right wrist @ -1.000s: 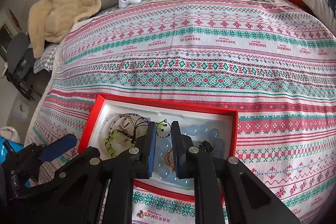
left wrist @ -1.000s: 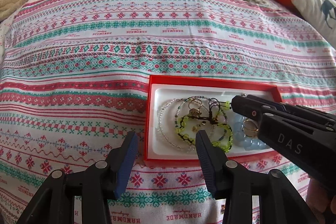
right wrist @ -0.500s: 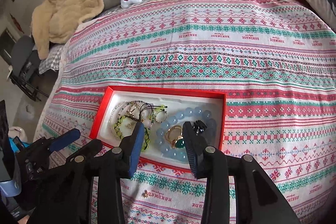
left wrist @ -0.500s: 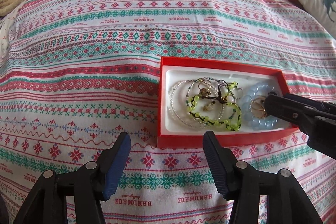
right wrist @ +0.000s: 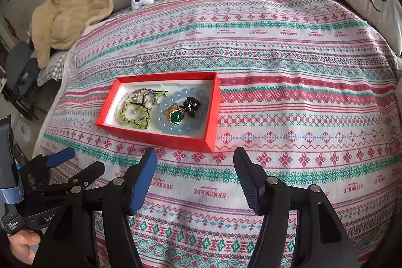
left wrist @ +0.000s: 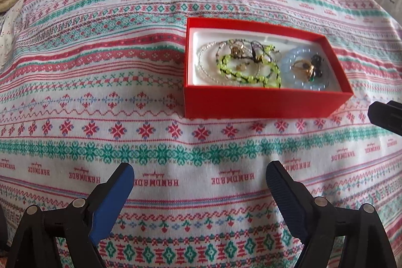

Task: Organize jewelry
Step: 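Move the right tool toward the remaining gold earring on the cover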

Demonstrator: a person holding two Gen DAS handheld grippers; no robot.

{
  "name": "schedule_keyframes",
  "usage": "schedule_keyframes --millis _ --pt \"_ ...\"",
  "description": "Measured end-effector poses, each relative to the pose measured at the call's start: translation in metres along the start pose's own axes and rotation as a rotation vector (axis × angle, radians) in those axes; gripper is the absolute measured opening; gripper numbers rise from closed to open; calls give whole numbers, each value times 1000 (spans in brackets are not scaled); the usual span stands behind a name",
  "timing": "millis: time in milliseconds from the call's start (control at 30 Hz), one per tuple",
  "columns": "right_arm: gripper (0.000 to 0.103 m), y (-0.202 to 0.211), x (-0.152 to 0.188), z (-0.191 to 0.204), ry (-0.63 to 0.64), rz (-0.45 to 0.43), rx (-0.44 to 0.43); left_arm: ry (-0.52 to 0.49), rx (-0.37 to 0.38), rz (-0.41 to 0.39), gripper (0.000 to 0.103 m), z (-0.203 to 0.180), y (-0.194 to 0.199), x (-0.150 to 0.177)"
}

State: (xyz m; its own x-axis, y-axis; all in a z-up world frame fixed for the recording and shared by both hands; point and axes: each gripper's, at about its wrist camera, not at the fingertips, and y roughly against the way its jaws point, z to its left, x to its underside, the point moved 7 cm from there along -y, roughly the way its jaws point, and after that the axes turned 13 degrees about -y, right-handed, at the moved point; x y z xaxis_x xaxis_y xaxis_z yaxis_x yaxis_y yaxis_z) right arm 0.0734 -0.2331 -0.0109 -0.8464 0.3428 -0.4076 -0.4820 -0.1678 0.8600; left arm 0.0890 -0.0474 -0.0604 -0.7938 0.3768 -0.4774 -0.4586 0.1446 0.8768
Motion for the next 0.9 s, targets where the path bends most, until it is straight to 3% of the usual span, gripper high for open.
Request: schedule_keyframes --millis 333,700,900 --pt "69 -7 49 -30 31 65 61 -131 -13 -4 89 -20 -4 38" --pt "70 -17 77 -53 67 115 122 -224 125 -30 89 -50 -8 53" --pt "70 -25 91 -54 122 135 155 -199 184 -27 88 -45 -6 55"
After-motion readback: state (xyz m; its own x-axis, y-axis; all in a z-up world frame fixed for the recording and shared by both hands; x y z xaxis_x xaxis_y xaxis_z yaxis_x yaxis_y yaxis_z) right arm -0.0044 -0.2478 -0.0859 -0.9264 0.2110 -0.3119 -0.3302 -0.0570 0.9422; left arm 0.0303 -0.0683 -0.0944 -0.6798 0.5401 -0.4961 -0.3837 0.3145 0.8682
